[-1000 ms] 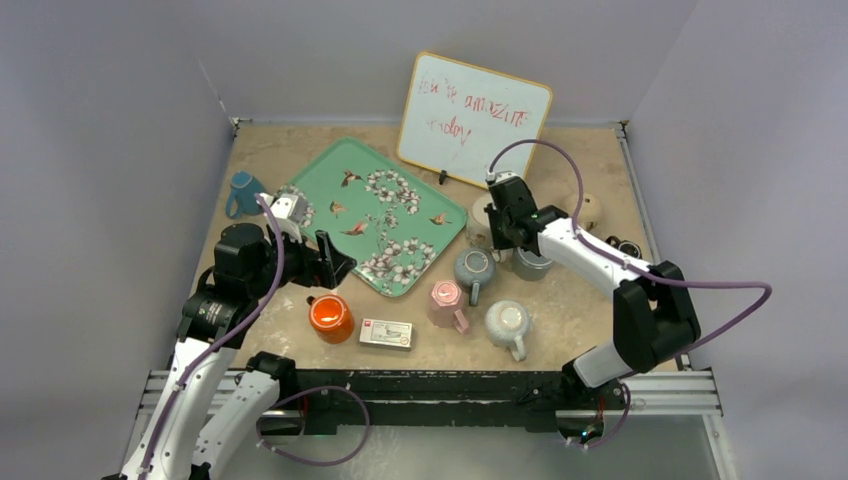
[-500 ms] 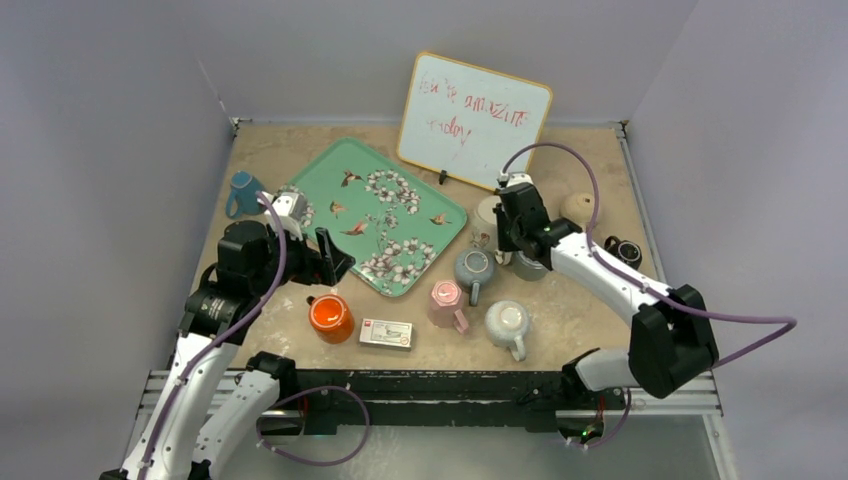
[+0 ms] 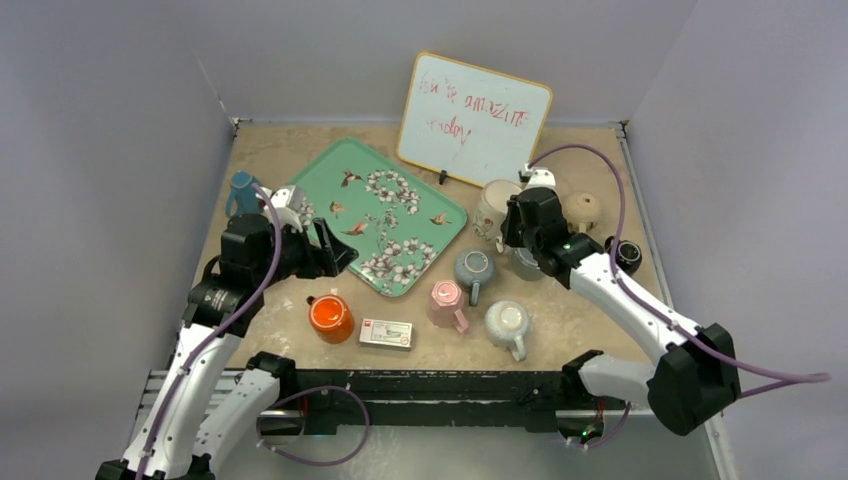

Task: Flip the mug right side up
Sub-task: Turn over the cup at the center of the board.

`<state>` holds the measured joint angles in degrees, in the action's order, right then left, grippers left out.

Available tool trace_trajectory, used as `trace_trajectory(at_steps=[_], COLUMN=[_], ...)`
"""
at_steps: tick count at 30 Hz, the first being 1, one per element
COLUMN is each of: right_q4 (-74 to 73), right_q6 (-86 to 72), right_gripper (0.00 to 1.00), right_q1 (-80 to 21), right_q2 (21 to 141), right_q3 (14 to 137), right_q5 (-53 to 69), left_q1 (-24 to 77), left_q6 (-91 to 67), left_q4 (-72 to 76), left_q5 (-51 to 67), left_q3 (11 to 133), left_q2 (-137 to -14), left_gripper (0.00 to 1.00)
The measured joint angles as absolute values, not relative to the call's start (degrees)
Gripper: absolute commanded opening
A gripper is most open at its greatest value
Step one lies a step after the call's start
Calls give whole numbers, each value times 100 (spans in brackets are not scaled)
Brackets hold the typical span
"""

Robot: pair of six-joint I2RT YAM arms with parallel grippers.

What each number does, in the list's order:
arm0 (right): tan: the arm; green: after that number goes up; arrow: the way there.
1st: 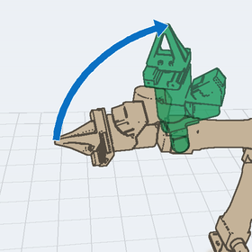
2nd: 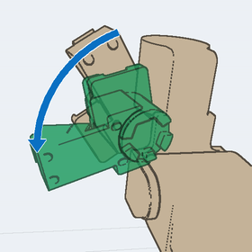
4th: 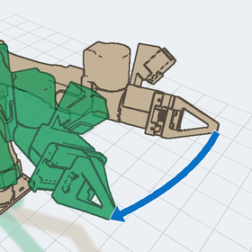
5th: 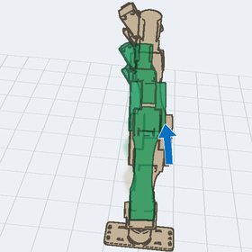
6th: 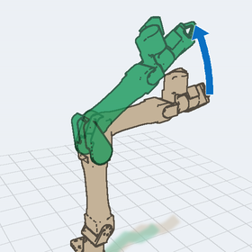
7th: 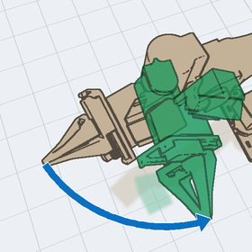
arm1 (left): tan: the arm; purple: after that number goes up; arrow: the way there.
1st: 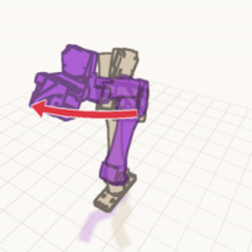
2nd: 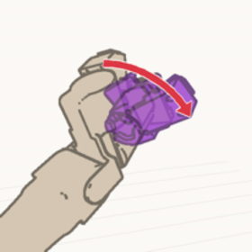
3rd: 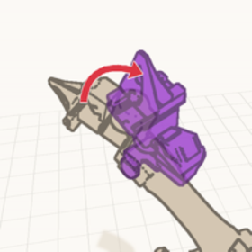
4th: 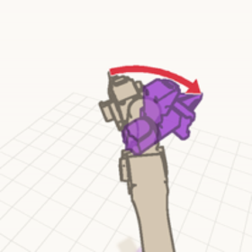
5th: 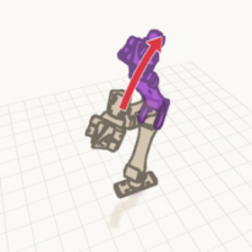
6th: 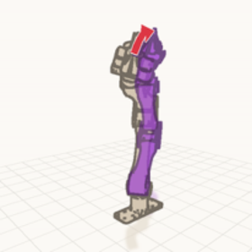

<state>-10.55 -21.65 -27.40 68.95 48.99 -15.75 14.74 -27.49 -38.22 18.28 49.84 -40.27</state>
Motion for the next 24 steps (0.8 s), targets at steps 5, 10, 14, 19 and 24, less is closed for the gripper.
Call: trace_trajectory(at_steps=[5, 10, 14, 19, 24], right_q4=[-707, -532, -331, 123, 854], right_q6=[-2556, -3026, -3485, -3986, -4488], right_gripper=[0, 0, 0, 0, 0], right_q1=[-2738, -2740, -2794, -2891, -3048], right_q2=[6541, 6484, 6552, 6831, 7116], right_q3=[4849, 4849, 4849, 4849, 4851], right_q5=[-1404, -1092, -746, -325, 21], left_q1=[1474, 1474, 1474, 1474, 1474], left_q6=[-3343, -3776, -4189, -4869, -5568], left_q4=[-3433, -2974, -2676, -1968, -945], left_q5=[2123, 2362, 2394, 2523, 2823], left_q3=[4993, 4993, 4976, 4451, 3837], left_q2=[-3962, -3931, -3900, -3747, -4051], left_gripper=[75, 76, 77, 77, 76])
